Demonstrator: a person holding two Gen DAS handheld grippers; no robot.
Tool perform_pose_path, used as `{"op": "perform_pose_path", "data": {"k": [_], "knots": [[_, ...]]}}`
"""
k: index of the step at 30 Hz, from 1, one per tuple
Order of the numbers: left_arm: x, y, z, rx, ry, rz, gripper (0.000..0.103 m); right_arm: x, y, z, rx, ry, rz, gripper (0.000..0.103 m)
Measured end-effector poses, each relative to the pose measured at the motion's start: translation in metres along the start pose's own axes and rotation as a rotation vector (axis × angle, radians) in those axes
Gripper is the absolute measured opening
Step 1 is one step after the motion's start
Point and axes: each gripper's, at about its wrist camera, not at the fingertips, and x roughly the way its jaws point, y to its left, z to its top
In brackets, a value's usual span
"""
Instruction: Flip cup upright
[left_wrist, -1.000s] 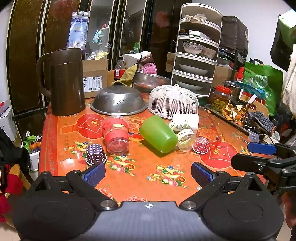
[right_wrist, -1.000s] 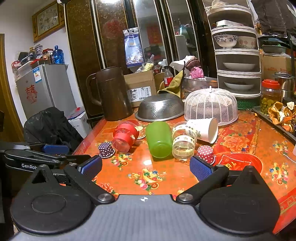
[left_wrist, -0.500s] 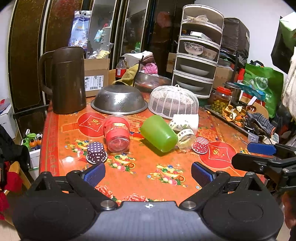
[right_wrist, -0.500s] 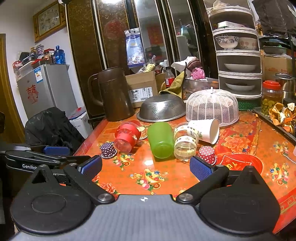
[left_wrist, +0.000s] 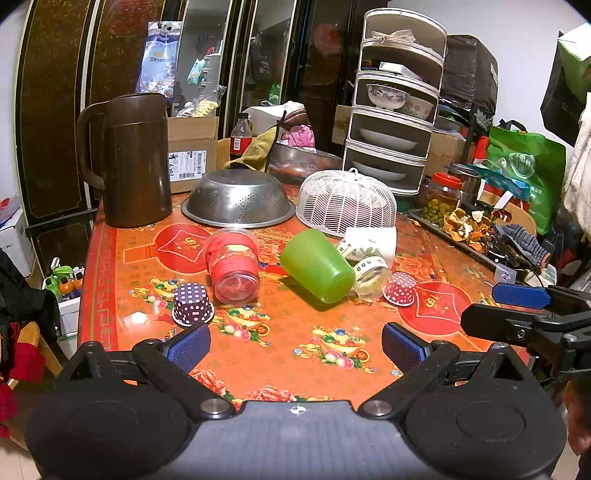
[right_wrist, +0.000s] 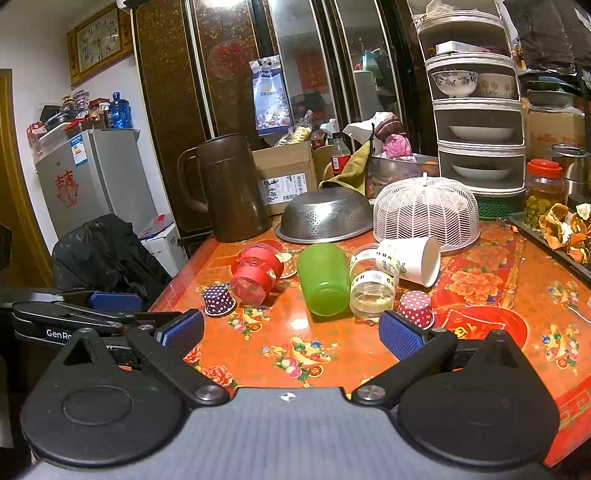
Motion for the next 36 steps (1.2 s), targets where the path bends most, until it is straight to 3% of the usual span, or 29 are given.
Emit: {"op": "perform_pose_path", "data": {"k": [36], "knots": [[0.0013,0.0016,-0.0006,-0.009,0.003,-0.003,0.100,0.0000,-0.0024,-0.0032,0.010,0.006,0.009,0.102]]}}
